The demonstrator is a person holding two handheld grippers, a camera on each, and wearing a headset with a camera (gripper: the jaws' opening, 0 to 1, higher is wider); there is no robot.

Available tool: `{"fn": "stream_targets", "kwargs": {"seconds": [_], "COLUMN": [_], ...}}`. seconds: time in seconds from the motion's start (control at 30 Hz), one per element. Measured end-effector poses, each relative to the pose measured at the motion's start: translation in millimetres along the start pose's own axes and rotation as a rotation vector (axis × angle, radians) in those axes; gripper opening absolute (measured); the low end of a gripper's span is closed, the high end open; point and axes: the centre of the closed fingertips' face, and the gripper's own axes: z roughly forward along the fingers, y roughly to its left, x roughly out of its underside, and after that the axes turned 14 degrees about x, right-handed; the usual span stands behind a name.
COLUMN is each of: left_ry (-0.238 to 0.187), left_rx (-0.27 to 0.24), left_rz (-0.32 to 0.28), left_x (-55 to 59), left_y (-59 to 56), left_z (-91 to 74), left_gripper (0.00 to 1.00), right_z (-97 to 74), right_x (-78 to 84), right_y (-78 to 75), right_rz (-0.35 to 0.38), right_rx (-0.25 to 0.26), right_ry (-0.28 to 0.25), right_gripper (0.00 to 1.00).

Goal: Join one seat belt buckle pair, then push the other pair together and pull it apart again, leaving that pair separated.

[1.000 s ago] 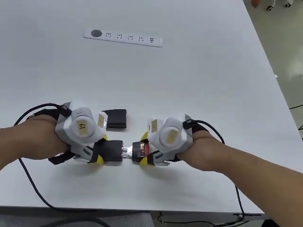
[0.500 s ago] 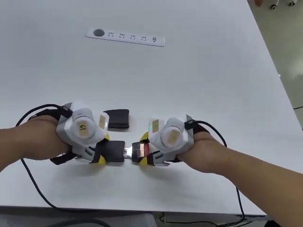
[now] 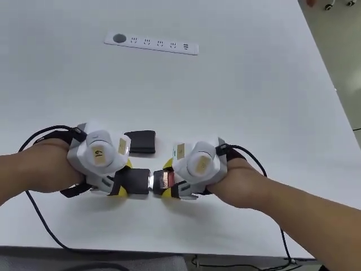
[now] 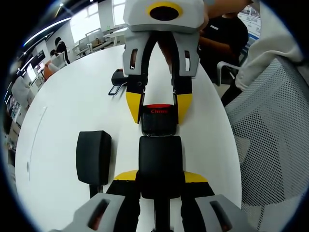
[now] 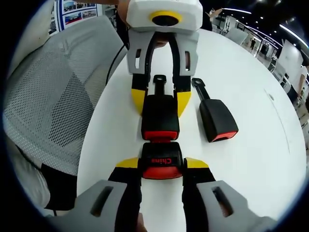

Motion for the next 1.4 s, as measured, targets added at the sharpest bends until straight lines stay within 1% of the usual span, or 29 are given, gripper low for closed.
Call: {"fn": "stream_targets", "kwargs": {"seconds": [0.17,0.4,0.47,0.63,0.77,1.0,1.4], "left_ry": [0.01,-0.017,-0.021,-0.04,-0.046,-0.044,-0.054], "left_rx": [0.0,0.007,0.014,0.013,0.013,0.015,0.017], "left_rz": [0.001,0.0,-0.007,-0.02,-0.026,-0.024,-0.03], "left_x": [0.5,0.6,3.5,1.6,1.0,-0.5,1.5], "left_y": [0.6,0.8,3.3,1.6,1.5,0.7,3.0], "left_z": [-0.3,-2.8,-4.4,-4.7,-4.7,-4.6,-4.5], "left_gripper": [0.32,0.32,0.31,0.31,0.31,0.31,0.31], "right_z": [2.6,2.7,2.0,2.7,2.7,2.1,-0.4], "right_x": [1.1,1.9,1.7,0.7,-0.3,0.1,-1.2], "right_y": [-1.5,-3.4,-2.4,-4.1,-6.0,-4.7,-3.7], "right_rz": [-0.005,-0.001,0.003,0.013,0.015,0.012,0.034], "right_rx": [0.0,-0.002,0.0,-0.001,-0.004,-0.006,-0.004], "right_ry": [0.005,-0.01,-0.011,-0.009,-0.007,-0.004,-0.003], "right_gripper": [0.29,0.29,0.28,0.28,0.28,0.28,0.29]}}
